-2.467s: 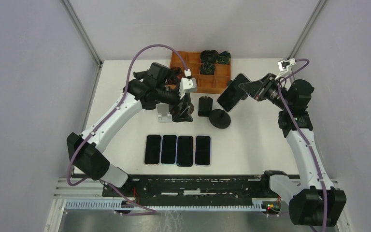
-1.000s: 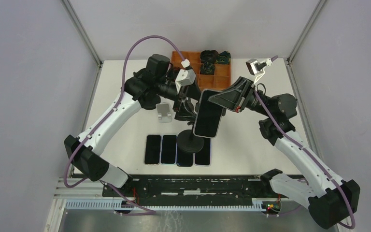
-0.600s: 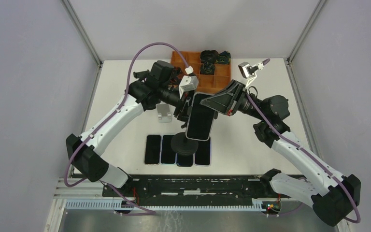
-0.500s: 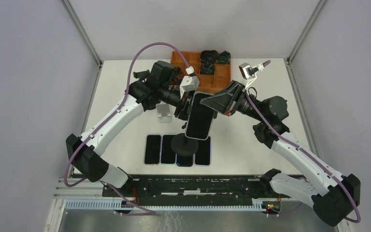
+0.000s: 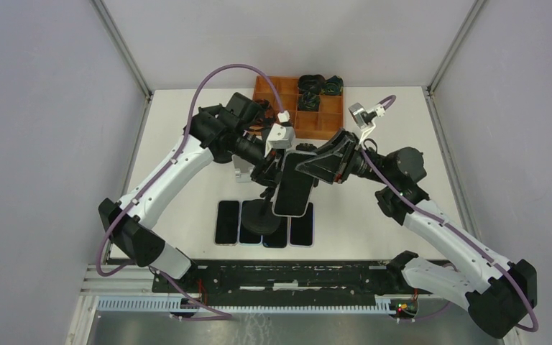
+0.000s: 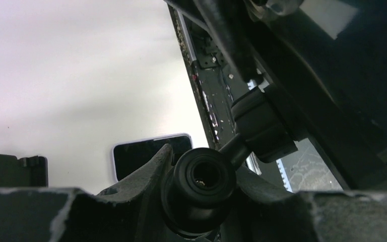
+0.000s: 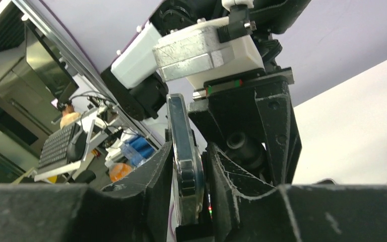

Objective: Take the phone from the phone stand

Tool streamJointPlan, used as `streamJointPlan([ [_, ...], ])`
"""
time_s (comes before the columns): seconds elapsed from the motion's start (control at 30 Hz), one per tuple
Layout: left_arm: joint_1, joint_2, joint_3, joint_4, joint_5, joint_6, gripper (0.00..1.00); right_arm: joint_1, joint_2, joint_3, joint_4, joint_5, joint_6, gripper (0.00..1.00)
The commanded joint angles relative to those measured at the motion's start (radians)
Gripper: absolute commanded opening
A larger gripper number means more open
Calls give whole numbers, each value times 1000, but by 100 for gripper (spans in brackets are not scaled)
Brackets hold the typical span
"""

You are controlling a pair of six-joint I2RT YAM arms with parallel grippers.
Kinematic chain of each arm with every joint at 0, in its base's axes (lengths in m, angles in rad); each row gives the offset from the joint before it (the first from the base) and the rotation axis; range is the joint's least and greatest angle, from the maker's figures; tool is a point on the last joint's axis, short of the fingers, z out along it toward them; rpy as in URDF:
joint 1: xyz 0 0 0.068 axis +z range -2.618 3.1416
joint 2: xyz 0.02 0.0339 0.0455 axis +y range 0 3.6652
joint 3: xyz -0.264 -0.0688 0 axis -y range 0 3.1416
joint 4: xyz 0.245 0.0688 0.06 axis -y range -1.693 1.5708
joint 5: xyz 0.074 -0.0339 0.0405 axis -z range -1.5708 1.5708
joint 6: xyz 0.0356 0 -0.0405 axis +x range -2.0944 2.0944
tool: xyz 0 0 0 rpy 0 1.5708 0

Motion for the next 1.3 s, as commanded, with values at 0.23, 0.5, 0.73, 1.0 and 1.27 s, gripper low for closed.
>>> streamJointPlan([
  [0.23,6,-9,104,-268,63,241,2,-6,3,73,-149,-135,-193,50],
  [0.5,6,24,122,-401,62,344,2,29,57,123,-121,-180,-199,50],
  [0.73,6,31,134,-430,56,373,2,70,61,143,-183,-201,-276,48],
  [1.0,4,19,110,-430,32,377,2,70,50,185,-230,-210,-331,25],
  [1.27,-8,-1,63,-432,-6,384,2,71,70,237,-221,-223,-329,21],
])
